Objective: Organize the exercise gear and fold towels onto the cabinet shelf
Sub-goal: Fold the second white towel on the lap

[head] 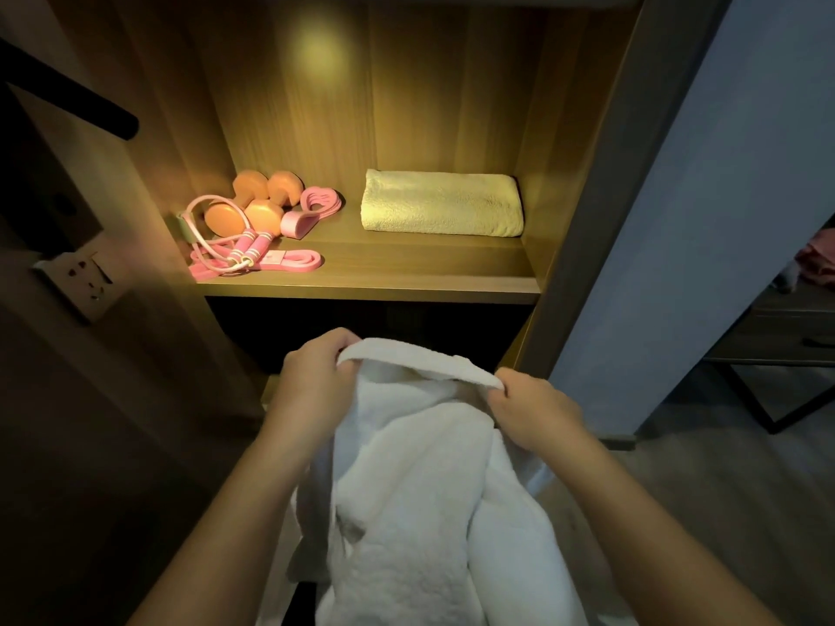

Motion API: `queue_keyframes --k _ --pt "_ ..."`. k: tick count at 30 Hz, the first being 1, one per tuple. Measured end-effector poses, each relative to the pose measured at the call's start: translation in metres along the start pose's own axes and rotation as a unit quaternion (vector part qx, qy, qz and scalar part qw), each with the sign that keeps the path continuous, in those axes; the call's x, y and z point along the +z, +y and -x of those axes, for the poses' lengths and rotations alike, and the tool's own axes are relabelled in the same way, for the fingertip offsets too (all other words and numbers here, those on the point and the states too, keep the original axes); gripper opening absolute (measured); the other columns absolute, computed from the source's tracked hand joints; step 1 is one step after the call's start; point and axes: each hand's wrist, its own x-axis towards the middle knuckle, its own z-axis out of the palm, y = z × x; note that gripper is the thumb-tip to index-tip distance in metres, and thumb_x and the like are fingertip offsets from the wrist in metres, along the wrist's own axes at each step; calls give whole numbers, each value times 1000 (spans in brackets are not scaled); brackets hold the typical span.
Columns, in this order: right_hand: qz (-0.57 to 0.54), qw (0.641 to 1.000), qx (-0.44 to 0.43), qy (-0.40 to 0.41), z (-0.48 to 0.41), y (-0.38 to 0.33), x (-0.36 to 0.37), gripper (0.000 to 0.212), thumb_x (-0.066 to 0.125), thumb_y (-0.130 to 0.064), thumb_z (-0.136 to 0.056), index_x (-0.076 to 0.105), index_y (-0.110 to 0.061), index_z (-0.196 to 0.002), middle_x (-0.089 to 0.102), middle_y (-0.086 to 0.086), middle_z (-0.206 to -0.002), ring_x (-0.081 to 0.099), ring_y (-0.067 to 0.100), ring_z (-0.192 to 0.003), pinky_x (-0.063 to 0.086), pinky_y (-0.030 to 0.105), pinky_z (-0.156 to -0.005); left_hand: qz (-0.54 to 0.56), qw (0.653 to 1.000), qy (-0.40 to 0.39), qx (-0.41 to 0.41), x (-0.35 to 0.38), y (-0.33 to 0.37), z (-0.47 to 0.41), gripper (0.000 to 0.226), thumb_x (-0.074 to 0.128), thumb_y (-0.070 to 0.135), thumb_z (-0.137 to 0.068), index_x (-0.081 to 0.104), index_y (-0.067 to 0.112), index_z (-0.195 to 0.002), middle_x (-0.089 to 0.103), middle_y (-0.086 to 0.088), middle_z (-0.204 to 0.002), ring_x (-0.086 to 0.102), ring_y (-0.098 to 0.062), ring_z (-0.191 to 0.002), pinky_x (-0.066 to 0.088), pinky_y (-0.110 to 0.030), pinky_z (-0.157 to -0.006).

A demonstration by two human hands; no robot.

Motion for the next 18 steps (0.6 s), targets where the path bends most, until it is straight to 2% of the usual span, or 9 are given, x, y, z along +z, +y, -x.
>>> queue_keyframes --k 2,4,6,7,9,10,12,15,18 --pt "50 999 -8 -9 3 -4 -1 21 32 -39 -96 46 -28 -85 53 -4 -88 52 17 -76 41 32 -62 36 999 -6 34 -1 11 -1 21 48 16 -98 67 25 -94 64 8 -87 58 -9 -83 46 -28 -64" --pt "76 996 -23 29 4 -9 -3 20 37 -46 -93 48 -31 -98 53 -6 -103 50 19 -86 40 35 -68 62 997 -5 54 -5 23 -5 21 49 19 -97 68 27 -92 65 11 -85 57 -7 -81 43 -26 -62" --pt "18 992 -87 88 2 -16 -6 33 46 -43 -92 48 -36 -124 52 -8 -126 50 21 -108 43 40 -84 65 994 -23 80 -9 35 -7 20 52 24 -96 69 29 -88 65 12 -83 58 -7 -80 43 -28 -63" --pt "-59 984 -133 104 1 -21 -8 36 50 -35 -92 49 -35 -128 53 -10 -130 50 16 -114 43 40 -90 57 993 -43 99 -10 40 -7 19 53 25 -95 69 30 -87 66 12 -81 58 -7 -79 43 -29 -64" --pt "-235 947 -190 108 1 -30 -10 22 48 -19 -94 59 -30 -109 63 -10 -108 56 4 -97 46 28 -80 18 988 -83 131 -12 46 -4 16 56 27 -93 69 31 -85 66 13 -78 59 -5 -75 44 -29 -65" --pt "-287 933 -182 114 0 -31 -9 20 43 -15 -96 58 -28 -95 62 -8 -91 56 2 -83 44 22 -69 -10 986 -91 136 -11 44 -4 14 58 28 -92 69 31 -84 66 14 -78 59 -4 -75 46 -30 -66" --pt "-343 916 -148 145 -3 -30 -7 24 37 -14 -98 53 -22 -82 54 -4 -76 49 2 -67 36 14 -56 -76 987 -83 114 -10 32 -5 7 63 29 -90 69 31 -87 66 13 -80 59 -5 -78 50 -32 -68" --pt "-385 900 -111 174 -5 -23 -5 27 35 -16 -99 51 -15 -78 51 0 -73 46 -2 -61 35 15 -53 -117 993 -13 15 -8 -2 -4 6 64 23 -90 65 29 -90 62 10 -83 58 -9 -77 48 -28 -61" --pt "-374 906 -63 188 -7 -14 -5 28 35 -17 -97 47 -15 -71 49 1 -69 44 3 -59 35 24 -54 -11 997 16 -79 -4 -26 0 11 56 19 -95 61 22 -86 61 2 -86 59 -17 -82 41 -25 -59"
